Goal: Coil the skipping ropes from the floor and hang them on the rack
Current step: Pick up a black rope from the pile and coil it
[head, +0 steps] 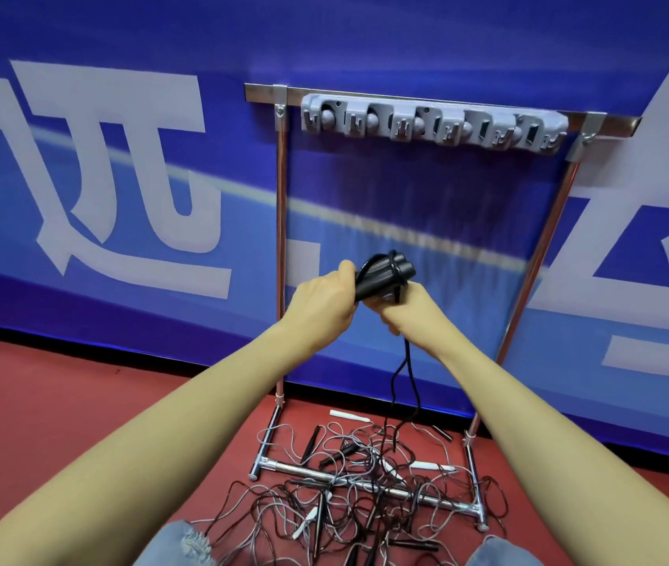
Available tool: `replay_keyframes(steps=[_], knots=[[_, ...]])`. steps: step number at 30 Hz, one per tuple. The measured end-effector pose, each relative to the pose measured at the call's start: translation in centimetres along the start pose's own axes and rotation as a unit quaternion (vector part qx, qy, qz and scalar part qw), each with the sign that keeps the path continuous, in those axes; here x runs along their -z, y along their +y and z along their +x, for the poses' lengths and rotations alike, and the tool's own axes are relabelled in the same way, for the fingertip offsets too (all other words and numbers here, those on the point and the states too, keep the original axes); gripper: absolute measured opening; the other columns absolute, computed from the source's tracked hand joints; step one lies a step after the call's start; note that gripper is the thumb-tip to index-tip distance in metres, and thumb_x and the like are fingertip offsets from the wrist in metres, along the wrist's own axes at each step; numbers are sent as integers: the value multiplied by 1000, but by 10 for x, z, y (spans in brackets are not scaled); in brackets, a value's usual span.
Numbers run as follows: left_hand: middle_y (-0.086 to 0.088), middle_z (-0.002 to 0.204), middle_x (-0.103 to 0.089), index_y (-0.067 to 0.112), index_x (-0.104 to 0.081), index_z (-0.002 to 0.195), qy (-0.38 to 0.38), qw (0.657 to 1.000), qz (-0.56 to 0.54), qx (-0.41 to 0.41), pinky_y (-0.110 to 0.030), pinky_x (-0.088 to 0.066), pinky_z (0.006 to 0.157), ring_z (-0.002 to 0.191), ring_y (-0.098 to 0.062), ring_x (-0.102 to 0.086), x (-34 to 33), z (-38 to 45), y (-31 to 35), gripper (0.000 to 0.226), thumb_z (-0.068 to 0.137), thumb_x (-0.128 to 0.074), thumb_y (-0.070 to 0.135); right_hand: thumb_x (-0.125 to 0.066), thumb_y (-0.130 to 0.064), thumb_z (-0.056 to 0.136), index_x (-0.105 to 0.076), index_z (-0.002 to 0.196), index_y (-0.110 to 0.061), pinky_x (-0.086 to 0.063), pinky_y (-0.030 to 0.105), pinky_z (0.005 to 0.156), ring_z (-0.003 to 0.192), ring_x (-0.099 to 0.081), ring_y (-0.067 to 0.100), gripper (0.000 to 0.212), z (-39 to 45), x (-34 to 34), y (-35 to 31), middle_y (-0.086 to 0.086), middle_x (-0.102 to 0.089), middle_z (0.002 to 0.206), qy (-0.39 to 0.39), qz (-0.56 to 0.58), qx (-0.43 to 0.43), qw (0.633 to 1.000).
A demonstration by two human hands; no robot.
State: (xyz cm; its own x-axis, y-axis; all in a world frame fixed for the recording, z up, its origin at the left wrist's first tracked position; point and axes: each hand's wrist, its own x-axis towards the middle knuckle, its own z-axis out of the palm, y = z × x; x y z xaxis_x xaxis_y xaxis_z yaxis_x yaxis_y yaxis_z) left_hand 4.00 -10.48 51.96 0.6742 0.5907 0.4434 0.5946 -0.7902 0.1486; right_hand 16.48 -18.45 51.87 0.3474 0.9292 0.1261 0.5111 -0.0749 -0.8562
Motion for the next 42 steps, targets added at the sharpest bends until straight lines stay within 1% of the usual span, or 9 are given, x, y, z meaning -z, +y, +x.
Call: replay_keyframes(steps=[8, 13, 18, 22, 27, 31, 33, 38, 42], knots=[[-10, 86, -61, 5, -40, 107, -42, 991, 107, 64, -34, -34, 55, 67, -32, -50, -8, 13, -22, 20, 88, -43, -1, -50, -9, 88, -66, 85, -9, -52, 36, 60, 51, -51, 16, 15, -11, 0, -7, 0, -54, 56, -37, -152, 60, 986], [-2, 69, -45, 7, -39, 108, -68, 980, 188, 15, -29, -25, 45, 61, -28, -45, -12, 10, -34, 27, 84, -43, -5, -45, -13, 92, -65, 110, -22, -42, 34, 62, 78, -61, 29, 29, -5, 19, -21, 2, -69, 86, 60, -471, 222, 852], [2, 61, -35, 13, -37, 98, -73, 962, 240, -109, -27, -18, 43, 58, -29, -45, -7, 8, -38, 15, 89, -45, 4, -54, -14, 94, -64, 102, -18, -45, 24, 54, 53, -51, 8, 14, 5, 13, -25, -6, -57, 69, 152, -136, 164, 965], [-2, 49, -43, 11, -45, 75, -9, 954, 189, -233, -20, -20, 36, 35, -26, -42, -11, -2, -43, 26, 61, -59, -6, -71, -18, 84, -59, 96, -16, -29, 13, 42, 45, -34, 8, 17, 19, 21, -18, -4, -39, 55, 154, -80, 66, 983], [-4, 53, -45, 15, -35, 78, 108, 931, 127, -324, -25, -29, 35, 42, -23, -39, -7, 0, -45, 13, 71, -34, 4, -75, -27, 81, -59, 86, -12, -30, 16, 42, 39, -35, 6, 22, 20, 19, 0, -4, -44, 49, 112, -35, 1, 993], [-4, 55, -46, 11, -44, 76, 138, 950, 91, -265, -26, -27, 35, 43, -25, -44, 3, 3, -33, 6, 73, -40, 9, -60, -1, 84, -60, 76, -12, -47, 30, 59, 64, -53, 18, 13, 15, 7, 8, 5, -63, 69, 90, -35, 16, 995], [-4, 63, -47, 8, -49, 84, 106, 971, 74, -199, -30, -28, 41, 49, -29, -47, 3, 0, -21, 6, 81, -44, 7, -52, 12, 81, -54, 70, -15, -39, 19, 48, 59, -44, 16, 29, 11, 0, 9, -1, -53, 59, 77, -60, 1, 995], [-7, 83, -51, 6, -40, 110, -21, 999, 44, 13, -35, -32, 58, 73, -35, -52, -3, -1, -3, 17, 96, -42, 15, -63, -13, 87, -49, 63, -16, -27, 17, 41, 40, -29, 6, 28, 3, -11, 12, -12, -37, 43, 2, -9, -12, 1000], [-12, 90, -62, 8, -35, 101, -41, 996, 71, 39, -35, -31, 56, 75, -35, -57, -15, 3, -11, 10, 94, -42, 8, -63, -13, 86, -59, 74, -8, -33, 21, 43, 42, -34, 12, 13, -9, -11, 12, -2, -42, 50, -39, -30, -3, 999]])
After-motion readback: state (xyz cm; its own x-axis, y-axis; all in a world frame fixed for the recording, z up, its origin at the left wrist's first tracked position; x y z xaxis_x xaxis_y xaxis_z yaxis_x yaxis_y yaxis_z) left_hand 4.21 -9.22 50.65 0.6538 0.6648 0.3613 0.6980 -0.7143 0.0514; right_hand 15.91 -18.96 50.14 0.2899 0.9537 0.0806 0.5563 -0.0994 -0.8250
